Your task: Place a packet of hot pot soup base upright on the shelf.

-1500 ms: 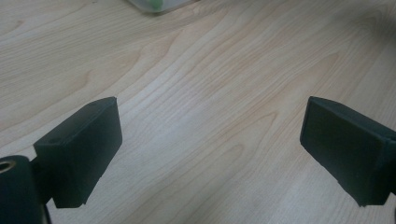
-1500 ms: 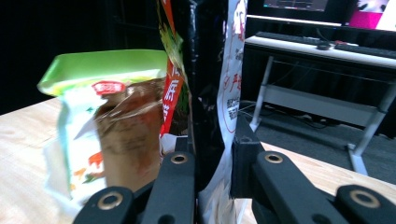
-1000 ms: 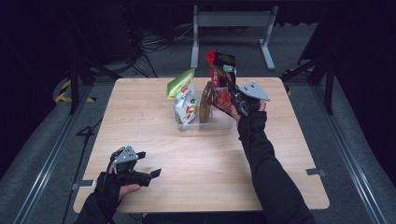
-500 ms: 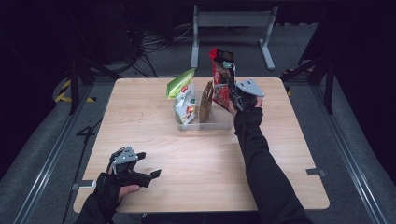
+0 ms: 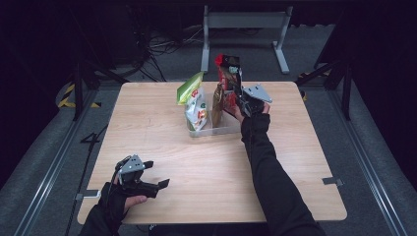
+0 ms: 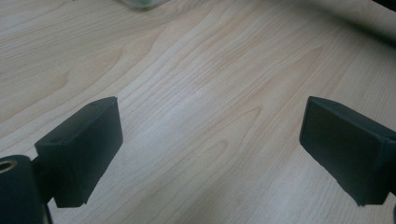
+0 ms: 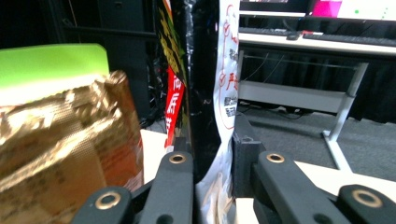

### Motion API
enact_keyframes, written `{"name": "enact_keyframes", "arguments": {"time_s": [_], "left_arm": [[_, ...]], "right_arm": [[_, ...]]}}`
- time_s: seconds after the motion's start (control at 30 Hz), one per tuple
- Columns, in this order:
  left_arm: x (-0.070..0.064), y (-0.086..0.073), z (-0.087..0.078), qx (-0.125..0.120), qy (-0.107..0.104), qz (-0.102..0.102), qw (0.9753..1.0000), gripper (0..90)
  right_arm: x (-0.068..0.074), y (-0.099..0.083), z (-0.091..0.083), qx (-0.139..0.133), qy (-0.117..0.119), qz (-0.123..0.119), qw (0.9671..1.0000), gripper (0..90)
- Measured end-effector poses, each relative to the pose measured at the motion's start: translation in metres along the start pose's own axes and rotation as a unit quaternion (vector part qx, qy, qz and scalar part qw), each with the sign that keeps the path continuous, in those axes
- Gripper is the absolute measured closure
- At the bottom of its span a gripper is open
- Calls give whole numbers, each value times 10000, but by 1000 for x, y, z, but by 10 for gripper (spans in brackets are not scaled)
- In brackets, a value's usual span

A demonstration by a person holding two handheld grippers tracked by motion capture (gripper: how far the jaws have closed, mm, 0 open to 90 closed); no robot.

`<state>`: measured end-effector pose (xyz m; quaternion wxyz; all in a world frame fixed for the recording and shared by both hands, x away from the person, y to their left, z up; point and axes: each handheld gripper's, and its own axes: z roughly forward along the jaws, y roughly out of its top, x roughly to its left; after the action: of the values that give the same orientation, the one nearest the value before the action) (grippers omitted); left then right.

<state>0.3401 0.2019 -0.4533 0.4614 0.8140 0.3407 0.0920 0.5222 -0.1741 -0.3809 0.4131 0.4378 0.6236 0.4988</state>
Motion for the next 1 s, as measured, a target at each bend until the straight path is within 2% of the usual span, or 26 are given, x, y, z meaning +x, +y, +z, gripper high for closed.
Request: {"name": "enact_keyframes", "arguments": {"time_s": [0.2, 0.3, 0.43, 0.5, 0.6, 0.67, 0.73, 0.8, 0.9, 0.93, 1.0], "left_arm": [[-1, 1, 0, -9, -15, 31, 10000, 65], [-1, 0, -1, 4, -37, 23, 10000, 65], [0, 0, -2, -7, 5, 42, 10000, 65], [1, 0, -2, -13, 18, 54, 10000, 65], [1, -1, -2, 14, -8, 62, 10000, 65], [0, -1, -1, 54, 4, 31, 10000, 65], [1, -1, -1, 59, -12, 83, 9999, 65], [0, -1, -1, 93, -25, 66, 9999, 65], [-1, -1, 0, 125, -44, 98, 9999, 65], [-1, -1, 0, 125, -44, 98, 9999, 65], [-1, -2, 1, 160, -75, 109, 9998, 65]], "right_arm": [[-6, -16, -2, 48, 142, 198, 9997, 788], [-10, -20, -3, 149, 334, 40, 9993, 768], [-19, -20, -6, 288, 558, 25, 9980, 743], [-21, -19, -8, 391, 638, -101, 9971, 724], [-24, -16, -10, 587, 897, -269, 9939, 630], [-27, -16, -13, 746, 976, -394, 9916, 613], [-33, -17, -16, 832, 1039, -395, 9903, 578], [-38, -17, -19, 905, 1142, -408, 9885, 585], [-40, -16, -20, 1190, 1469, -673, 9797, 640], [-40, -16, -20, 1190, 1469, -673, 9797, 640], [-41, -17, -21, 1343, 1582, -761, 9753, 651]]}}
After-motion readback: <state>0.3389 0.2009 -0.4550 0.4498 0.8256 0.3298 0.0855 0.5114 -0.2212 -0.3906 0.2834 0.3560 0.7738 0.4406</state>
